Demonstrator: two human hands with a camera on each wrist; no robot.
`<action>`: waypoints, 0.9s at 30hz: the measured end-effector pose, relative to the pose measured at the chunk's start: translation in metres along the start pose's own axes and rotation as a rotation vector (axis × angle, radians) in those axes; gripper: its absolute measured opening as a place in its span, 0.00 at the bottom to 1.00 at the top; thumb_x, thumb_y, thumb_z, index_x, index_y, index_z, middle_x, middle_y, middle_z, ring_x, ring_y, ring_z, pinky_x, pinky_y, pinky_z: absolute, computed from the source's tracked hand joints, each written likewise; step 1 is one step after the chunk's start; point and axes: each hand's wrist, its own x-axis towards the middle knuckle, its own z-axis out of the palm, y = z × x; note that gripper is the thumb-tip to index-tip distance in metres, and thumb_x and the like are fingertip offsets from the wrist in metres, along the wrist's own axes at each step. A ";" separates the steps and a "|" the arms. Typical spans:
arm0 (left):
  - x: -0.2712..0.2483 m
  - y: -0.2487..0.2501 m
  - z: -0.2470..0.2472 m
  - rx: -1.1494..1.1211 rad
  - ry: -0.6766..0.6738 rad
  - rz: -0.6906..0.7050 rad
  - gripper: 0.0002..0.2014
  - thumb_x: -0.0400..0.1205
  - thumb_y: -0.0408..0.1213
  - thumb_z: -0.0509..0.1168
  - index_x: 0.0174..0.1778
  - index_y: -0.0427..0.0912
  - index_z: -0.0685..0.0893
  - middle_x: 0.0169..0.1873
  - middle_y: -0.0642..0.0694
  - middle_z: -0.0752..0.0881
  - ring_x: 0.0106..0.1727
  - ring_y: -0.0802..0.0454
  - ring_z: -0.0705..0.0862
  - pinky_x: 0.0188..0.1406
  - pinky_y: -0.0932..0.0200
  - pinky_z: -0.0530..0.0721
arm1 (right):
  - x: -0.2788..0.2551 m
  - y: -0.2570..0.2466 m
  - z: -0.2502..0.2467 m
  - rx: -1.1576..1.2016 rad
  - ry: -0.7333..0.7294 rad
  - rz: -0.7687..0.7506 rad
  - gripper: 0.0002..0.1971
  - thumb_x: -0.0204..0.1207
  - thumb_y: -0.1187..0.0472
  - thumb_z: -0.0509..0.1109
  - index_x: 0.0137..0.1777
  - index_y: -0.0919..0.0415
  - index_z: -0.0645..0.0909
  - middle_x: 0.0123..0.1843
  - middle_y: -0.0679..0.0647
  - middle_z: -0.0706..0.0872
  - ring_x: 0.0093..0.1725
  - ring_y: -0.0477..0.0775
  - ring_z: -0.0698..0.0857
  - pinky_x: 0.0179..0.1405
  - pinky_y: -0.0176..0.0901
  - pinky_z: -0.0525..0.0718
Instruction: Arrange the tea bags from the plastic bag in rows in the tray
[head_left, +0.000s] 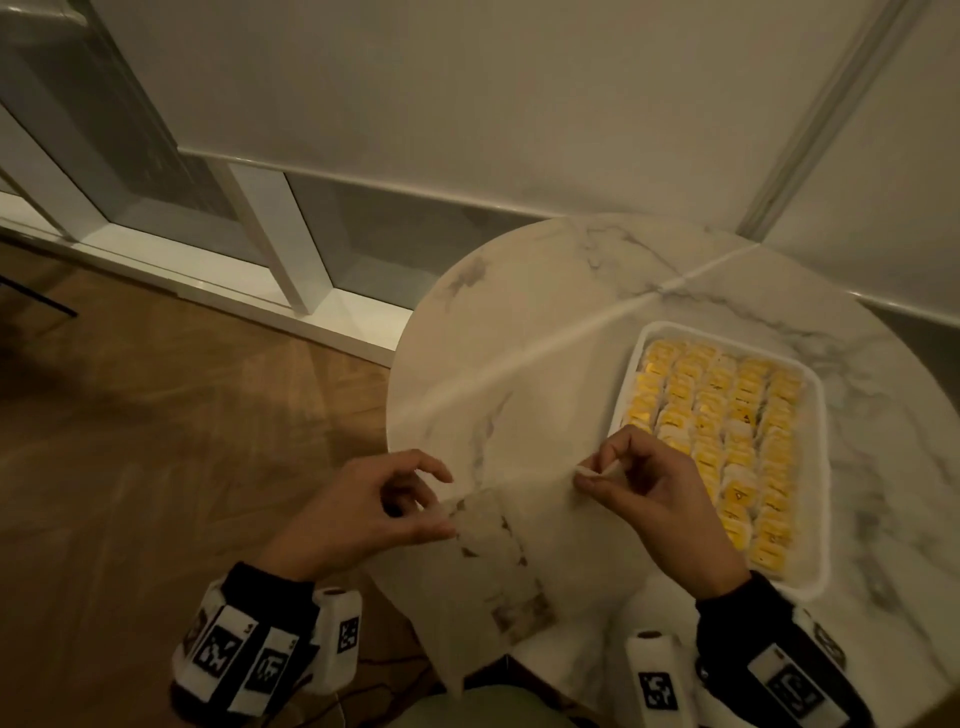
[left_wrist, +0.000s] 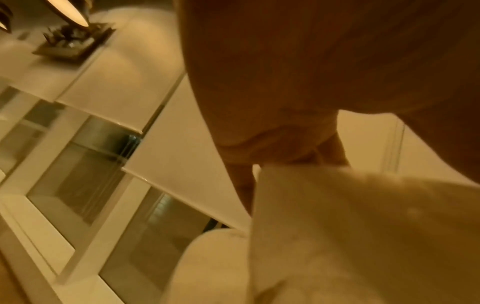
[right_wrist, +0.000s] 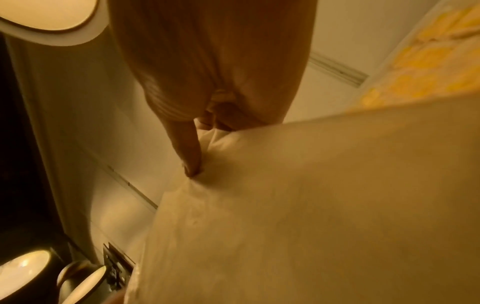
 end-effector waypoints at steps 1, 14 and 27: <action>0.004 -0.001 0.006 0.024 -0.049 0.005 0.20 0.68 0.54 0.77 0.55 0.58 0.87 0.45 0.58 0.90 0.46 0.58 0.88 0.46 0.66 0.86 | 0.001 -0.002 0.001 0.038 0.011 0.006 0.11 0.70 0.76 0.77 0.38 0.65 0.78 0.37 0.52 0.88 0.38 0.46 0.84 0.41 0.36 0.82; 0.002 -0.027 0.015 -0.327 -0.018 0.092 0.09 0.77 0.33 0.74 0.51 0.47 0.91 0.53 0.44 0.90 0.55 0.49 0.89 0.54 0.59 0.86 | 0.006 -0.002 -0.026 -0.192 -0.285 0.396 0.17 0.71 0.50 0.78 0.53 0.62 0.90 0.45 0.57 0.93 0.46 0.59 0.92 0.53 0.57 0.89; 0.013 -0.028 0.043 -0.765 0.393 -0.062 0.11 0.74 0.37 0.70 0.50 0.37 0.88 0.43 0.42 0.93 0.43 0.51 0.91 0.39 0.60 0.88 | 0.017 0.035 0.027 0.409 -0.027 0.577 0.33 0.67 0.44 0.79 0.68 0.60 0.80 0.58 0.61 0.89 0.52 0.58 0.88 0.51 0.52 0.86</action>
